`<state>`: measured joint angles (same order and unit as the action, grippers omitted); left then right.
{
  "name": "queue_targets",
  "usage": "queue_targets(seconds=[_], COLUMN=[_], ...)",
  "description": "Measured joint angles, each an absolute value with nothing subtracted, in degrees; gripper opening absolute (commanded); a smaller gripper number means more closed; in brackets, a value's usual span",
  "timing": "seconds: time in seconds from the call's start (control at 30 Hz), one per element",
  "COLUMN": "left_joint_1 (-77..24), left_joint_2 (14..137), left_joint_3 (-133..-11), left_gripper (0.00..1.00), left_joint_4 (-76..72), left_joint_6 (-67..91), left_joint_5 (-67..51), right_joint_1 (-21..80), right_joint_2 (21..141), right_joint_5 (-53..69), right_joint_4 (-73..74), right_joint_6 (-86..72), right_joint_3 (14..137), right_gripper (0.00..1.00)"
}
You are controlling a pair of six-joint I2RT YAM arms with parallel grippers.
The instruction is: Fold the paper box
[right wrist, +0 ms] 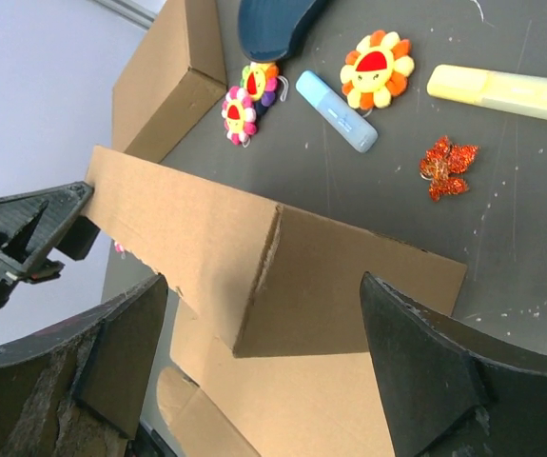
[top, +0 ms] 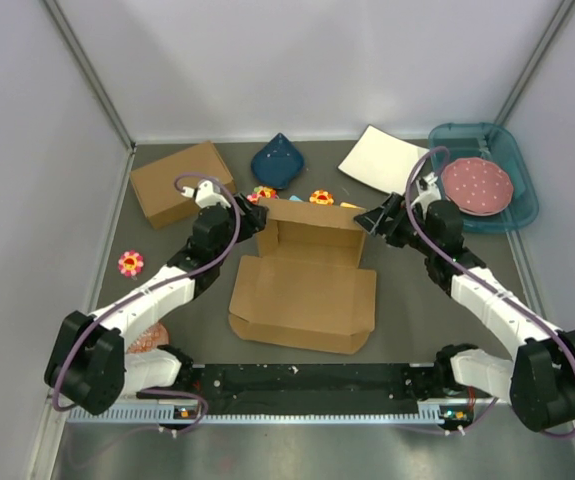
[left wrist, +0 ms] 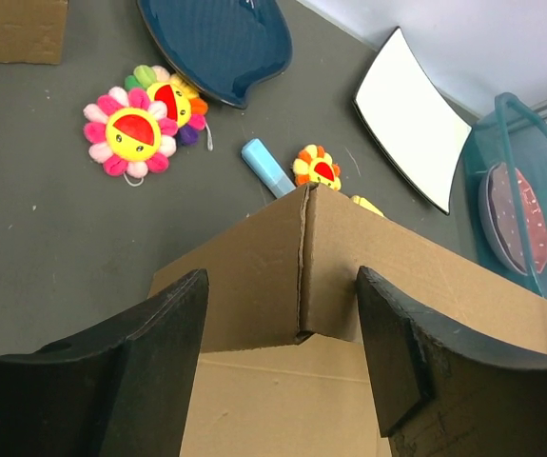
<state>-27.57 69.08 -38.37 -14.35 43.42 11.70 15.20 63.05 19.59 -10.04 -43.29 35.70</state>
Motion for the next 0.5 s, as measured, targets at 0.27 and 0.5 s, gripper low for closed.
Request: queue_targets(seconds=[0.27, 0.5], left_joint_1=[-27.14, -27.14], left_joint_2=[71.92, 72.38], left_joint_3=[-39.27, -35.86], left_gripper=[0.52, 0.18], left_joint_4=[-17.45, -25.41], left_joint_6=[43.62, 44.75], left_joint_5=[10.44, 8.75], right_joint_1=[14.37, 14.35], right_joint_2=[66.0, 66.04], right_joint_5=[20.25, 22.11], right_joint_4=[-12.45, -19.62], right_joint_6=[-43.35, -44.23], right_joint_3=[33.87, 30.15], right_gripper=[0.68, 0.61])
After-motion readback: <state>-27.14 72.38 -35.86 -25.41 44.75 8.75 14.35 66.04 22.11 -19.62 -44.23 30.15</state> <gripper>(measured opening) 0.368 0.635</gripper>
